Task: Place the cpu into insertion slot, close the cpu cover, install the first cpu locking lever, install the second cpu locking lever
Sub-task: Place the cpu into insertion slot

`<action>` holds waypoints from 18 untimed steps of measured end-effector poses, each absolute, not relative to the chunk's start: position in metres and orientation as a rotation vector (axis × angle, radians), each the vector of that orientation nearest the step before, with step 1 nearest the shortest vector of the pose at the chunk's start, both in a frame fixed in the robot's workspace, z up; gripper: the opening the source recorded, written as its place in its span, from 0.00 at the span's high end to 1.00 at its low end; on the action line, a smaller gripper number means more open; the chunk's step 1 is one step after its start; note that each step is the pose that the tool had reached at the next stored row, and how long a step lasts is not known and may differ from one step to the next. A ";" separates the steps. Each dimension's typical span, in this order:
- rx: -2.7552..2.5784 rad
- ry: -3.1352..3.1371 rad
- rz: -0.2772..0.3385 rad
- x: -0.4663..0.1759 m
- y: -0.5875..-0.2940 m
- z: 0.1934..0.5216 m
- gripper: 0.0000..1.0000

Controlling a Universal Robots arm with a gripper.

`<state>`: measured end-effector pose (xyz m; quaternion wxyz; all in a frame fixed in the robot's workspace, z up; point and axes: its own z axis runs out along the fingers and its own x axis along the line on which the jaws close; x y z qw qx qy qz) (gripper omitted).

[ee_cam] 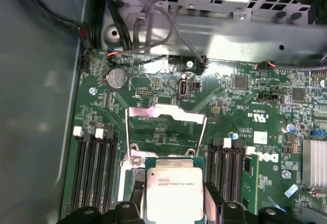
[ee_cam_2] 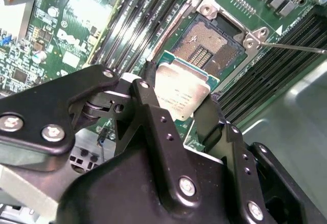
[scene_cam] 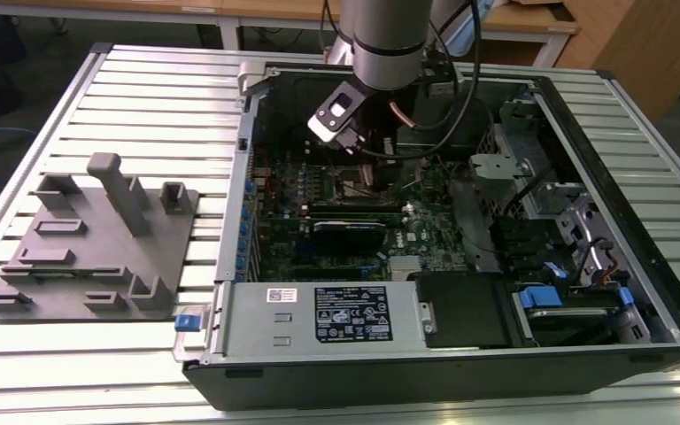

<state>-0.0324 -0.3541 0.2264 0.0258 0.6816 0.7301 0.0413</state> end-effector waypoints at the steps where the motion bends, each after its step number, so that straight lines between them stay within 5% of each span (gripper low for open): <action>1: 2.109 2.255 0.128 -0.034 -0.354 0.226 0.46; 18: 2.196 2.165 0.124 -0.043 -0.344 0.222 0.46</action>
